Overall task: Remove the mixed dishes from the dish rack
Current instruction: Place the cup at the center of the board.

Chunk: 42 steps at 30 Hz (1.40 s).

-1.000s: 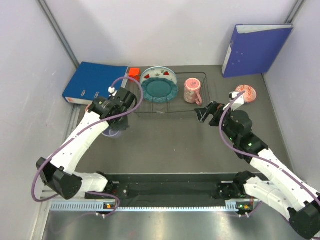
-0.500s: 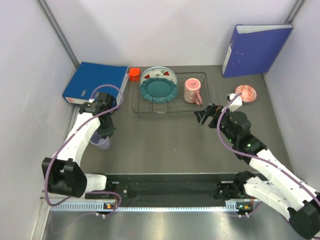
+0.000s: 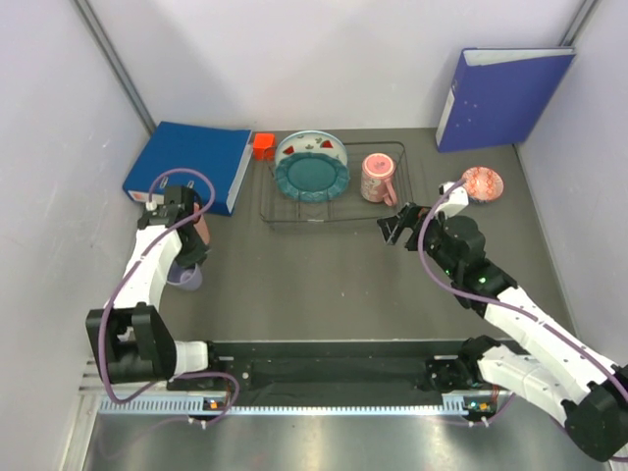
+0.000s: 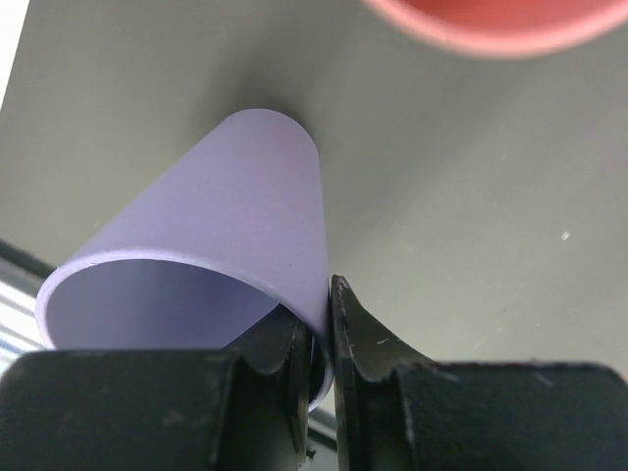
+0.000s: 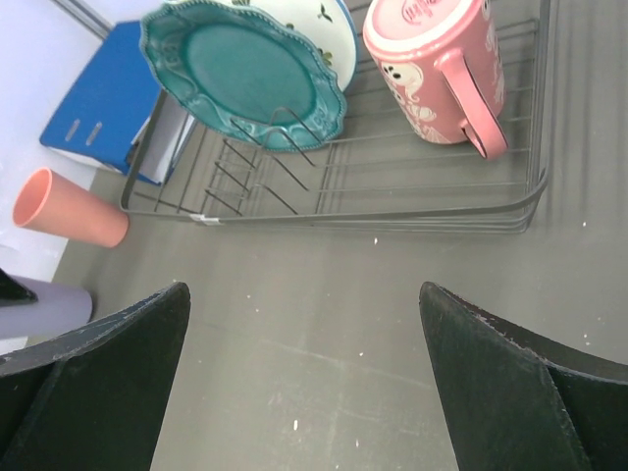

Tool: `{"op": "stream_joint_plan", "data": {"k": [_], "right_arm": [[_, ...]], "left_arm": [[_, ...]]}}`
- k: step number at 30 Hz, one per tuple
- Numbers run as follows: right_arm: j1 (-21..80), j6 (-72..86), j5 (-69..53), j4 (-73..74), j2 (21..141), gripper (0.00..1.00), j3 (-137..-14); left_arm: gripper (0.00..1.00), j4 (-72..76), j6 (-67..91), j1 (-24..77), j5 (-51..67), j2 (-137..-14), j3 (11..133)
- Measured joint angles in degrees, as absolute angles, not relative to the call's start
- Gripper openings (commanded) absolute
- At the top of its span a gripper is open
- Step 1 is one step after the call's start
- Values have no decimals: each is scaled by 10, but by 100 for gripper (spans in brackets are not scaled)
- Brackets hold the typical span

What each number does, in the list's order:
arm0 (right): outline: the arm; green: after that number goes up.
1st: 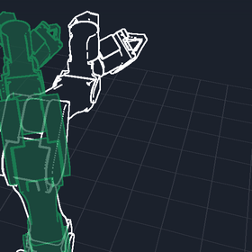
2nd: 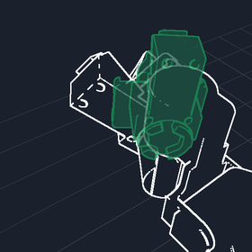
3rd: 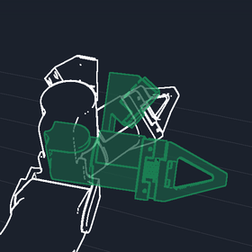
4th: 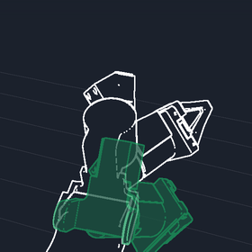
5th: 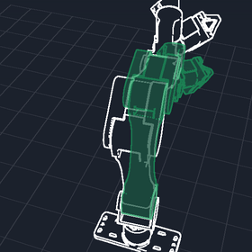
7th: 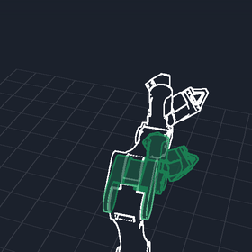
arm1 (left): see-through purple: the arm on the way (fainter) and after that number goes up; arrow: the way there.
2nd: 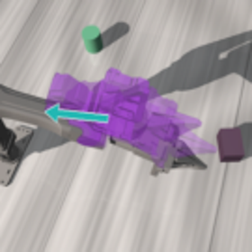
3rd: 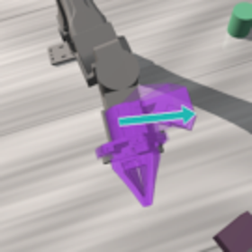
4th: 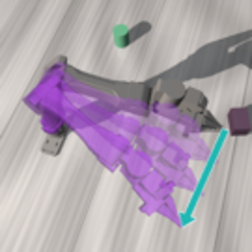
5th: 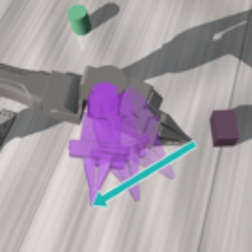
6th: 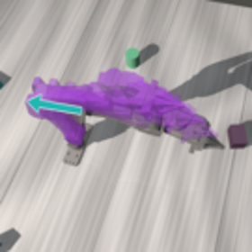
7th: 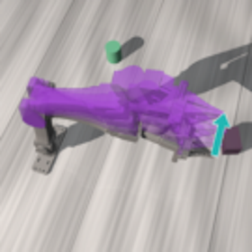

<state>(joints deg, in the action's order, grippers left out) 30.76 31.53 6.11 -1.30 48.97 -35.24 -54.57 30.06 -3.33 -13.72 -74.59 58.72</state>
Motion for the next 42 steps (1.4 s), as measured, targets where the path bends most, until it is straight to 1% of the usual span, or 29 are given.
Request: {"op": "stream_joint_plan", "data": {"k": [7,14,17,22,28,29,33,39,42], "right_arm": [[308,315,53,-15,503,100,-353],[308,315,43,-17,519,100,-353],[308,315,42,-17,522,100,-353],[308,316,40,-17,533,99,-353],[308,316,33,-17,541,99,-353],[308,316,32,-17,541,100,-353],[308,316,31,-20,541,100,-353],[308,316,31,-21,541,100,-353],[308,316,31,-21,541,100,-353]], "left_arm": [[0,-496,306,-66,-113,-778,590],[0,-488,312,-91,-94,-818,618],[4,-488,313,-93,-94,-824,625],[5,-490,314,-93,-91,-824,626],[14,-491,316,-93,-79,-805,624],[20,-491,316,-93,-79,-800,624],[29,-493,317,-93,-80,-777,622],[34,-496,318,-93,-82,-765,622],[42,-497,318,-93,-82,-765,622]]}}
